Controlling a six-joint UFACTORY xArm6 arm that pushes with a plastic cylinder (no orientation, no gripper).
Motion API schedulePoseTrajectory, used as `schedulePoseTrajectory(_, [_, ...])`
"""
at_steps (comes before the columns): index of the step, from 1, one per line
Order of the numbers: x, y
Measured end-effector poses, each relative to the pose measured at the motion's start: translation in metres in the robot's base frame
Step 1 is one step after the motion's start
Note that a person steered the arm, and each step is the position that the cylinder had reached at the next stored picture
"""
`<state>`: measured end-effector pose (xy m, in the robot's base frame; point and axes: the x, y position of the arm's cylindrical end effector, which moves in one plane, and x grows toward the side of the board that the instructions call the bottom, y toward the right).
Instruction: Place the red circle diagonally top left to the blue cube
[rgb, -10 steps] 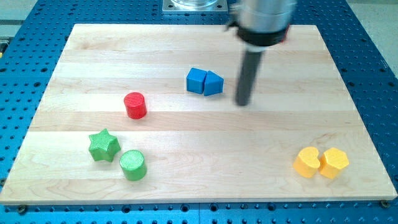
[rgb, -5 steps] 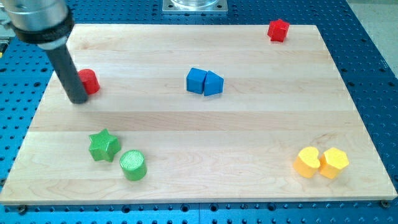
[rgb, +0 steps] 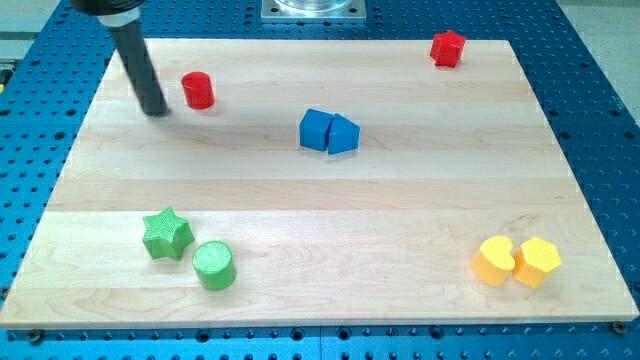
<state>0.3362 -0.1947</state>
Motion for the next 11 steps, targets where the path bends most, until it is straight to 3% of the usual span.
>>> schedulePoseTrajectory(1, [0.003,0.089])
schedulePoseTrajectory(2, [0.006,0.107])
schedulePoseTrajectory(3, [0.020,0.019])
schedulePoseTrajectory(5, [-0.015,0.022])
schedulePoseTrajectory(6, [-0.017,0.077])
schedulePoseTrajectory(7, [-0.037,0.066])
schedulePoseTrajectory(9, [-0.048,0.136])
schedulePoseTrajectory(10, [-0.047,0.058])
schedulePoseTrajectory(11, [-0.080,0.071])
